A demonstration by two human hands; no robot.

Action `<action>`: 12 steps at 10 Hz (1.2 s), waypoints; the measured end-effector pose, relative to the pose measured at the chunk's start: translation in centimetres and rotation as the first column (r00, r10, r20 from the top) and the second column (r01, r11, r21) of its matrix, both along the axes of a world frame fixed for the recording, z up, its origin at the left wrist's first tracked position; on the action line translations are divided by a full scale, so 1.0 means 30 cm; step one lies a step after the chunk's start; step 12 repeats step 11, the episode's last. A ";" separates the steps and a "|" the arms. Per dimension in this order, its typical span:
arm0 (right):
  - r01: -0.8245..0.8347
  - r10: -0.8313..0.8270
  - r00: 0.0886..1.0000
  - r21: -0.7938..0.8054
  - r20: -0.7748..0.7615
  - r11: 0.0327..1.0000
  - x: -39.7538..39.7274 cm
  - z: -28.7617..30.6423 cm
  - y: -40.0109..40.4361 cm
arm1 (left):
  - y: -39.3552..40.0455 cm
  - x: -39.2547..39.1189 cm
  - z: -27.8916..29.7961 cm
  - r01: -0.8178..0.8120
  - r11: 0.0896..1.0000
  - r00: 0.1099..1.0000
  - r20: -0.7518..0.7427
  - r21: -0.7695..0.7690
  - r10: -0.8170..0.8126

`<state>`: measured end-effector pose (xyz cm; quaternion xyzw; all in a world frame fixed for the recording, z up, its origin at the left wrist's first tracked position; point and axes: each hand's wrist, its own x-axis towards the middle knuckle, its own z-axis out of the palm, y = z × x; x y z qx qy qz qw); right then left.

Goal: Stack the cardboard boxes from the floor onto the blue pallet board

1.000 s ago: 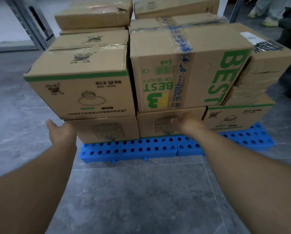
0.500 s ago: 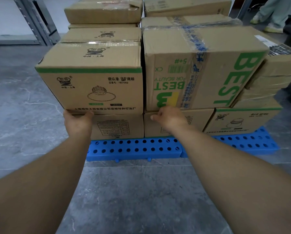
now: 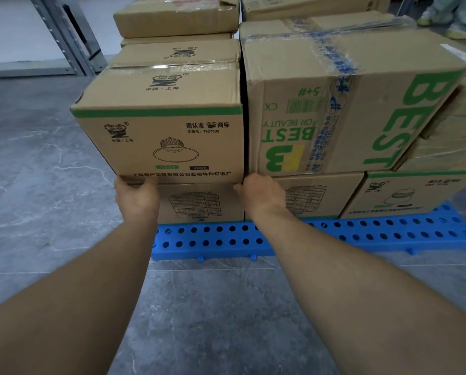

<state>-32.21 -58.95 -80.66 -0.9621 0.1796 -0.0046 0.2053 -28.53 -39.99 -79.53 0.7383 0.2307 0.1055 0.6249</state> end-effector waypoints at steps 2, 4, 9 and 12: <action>-0.039 0.040 0.999 -0.047 0.023 0.998 -0.018 0.022 -0.033 | 0.007 0.003 -0.014 0.016 0.999 1.000 0.004 0.035 -0.016; -0.088 0.094 0.993 -0.076 0.075 0.993 -0.039 0.051 -0.074 | -0.001 0.002 -0.022 0.035 0.997 0.999 0.016 0.062 -0.036; -0.119 0.119 0.990 -0.009 0.077 0.993 -0.053 0.111 -0.091 | -0.015 0.004 -0.026 0.044 0.989 0.999 -0.002 0.141 -0.044; -0.143 0.144 0.989 -0.025 0.034 0.989 -0.100 0.140 -0.155 | -0.073 -0.045 -0.027 -0.002 0.996 0.999 -0.046 0.084 0.006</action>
